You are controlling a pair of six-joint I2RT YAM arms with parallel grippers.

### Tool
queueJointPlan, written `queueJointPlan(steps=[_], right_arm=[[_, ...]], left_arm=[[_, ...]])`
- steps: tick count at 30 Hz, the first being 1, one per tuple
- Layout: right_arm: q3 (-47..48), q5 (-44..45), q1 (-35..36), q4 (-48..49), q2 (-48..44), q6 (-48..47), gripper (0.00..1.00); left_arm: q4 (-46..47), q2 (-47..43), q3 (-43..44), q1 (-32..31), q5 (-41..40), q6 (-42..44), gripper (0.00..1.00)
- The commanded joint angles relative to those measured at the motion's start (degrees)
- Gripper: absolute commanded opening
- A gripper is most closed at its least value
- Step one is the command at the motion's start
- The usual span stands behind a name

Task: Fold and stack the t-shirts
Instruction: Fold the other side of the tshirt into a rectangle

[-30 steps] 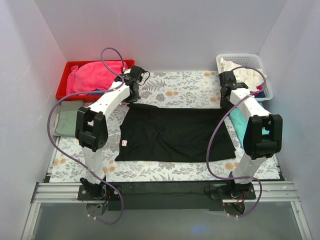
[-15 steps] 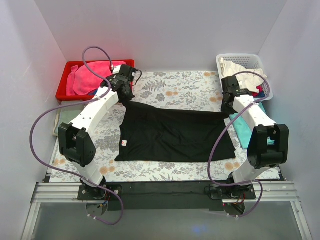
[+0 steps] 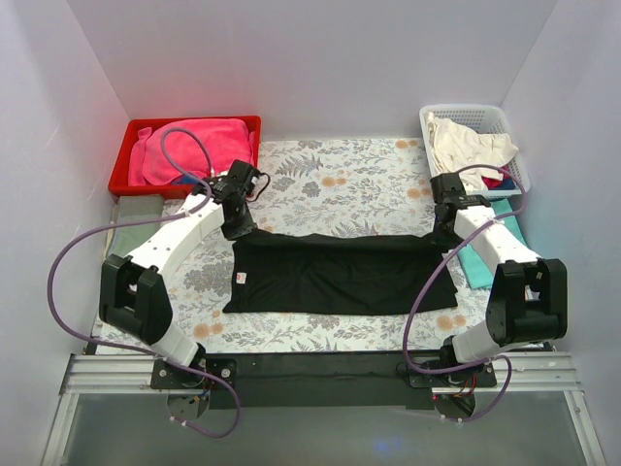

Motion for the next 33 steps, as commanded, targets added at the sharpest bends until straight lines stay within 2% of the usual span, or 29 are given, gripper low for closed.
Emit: queueJointPlan(steps=[1,10,12,13,14,16,17,18,21,27,30,33], right_arm=[[-2.0,3.4,-0.3,-2.1,-2.6,1.7,0.01],[-5.7,3.1,-0.2,-3.8,-3.6,2.6,0.03],[-5.8,2.0,-0.3,-4.2,-3.7,2.6,0.18],[-6.1,1.8,-0.2,-4.4,-4.1,2.6,0.3],[-6.2,1.5,-0.2,-4.6,-4.3,2.7,0.33],[-6.5,0.9,-0.2,-5.3,-5.6,2.6,0.47],[-6.7,1.0,-0.2,-5.6,-6.2,2.7,0.49],[-6.7,1.0,-0.2,-6.2,-6.8,2.8,0.5],[-6.5,0.7,-0.3,-6.7,-8.8,3.1,0.51],[-4.4,1.1,-0.2,-7.2,-10.7,3.6,0.5],[-2.7,-0.1,-0.3,-6.9,-10.3,3.5,0.5],[-1.8,-2.4,-0.2,-5.1,-8.7,2.6,0.49]], left_arm=[[-2.4,-4.7,-2.3,-0.4,2.3,-3.5,0.0],[-3.6,-4.5,-8.9,-1.0,6.3,-7.0,0.0],[-4.1,-3.1,-9.2,-1.0,6.6,-7.9,0.0],[-4.1,-2.6,-9.4,-1.0,6.8,-8.0,0.04],[-4.1,-2.2,-9.6,-1.0,7.2,-8.0,0.09],[-4.4,-1.2,-9.6,-1.0,7.3,-8.7,0.21],[-4.5,-0.9,-9.5,-1.1,6.7,-9.0,0.24],[-5.0,-0.8,-9.4,-1.1,6.6,-9.8,0.29],[-5.5,-1.3,-8.7,-1.0,5.2,-10.7,0.31],[-6.6,-2.9,-6.8,-1.0,3.6,-12.3,0.29],[-6.8,-3.3,-5.7,-1.0,2.8,-13.0,0.25],[-3.9,-4.4,-5.5,-1.1,2.6,-12.2,0.25]])
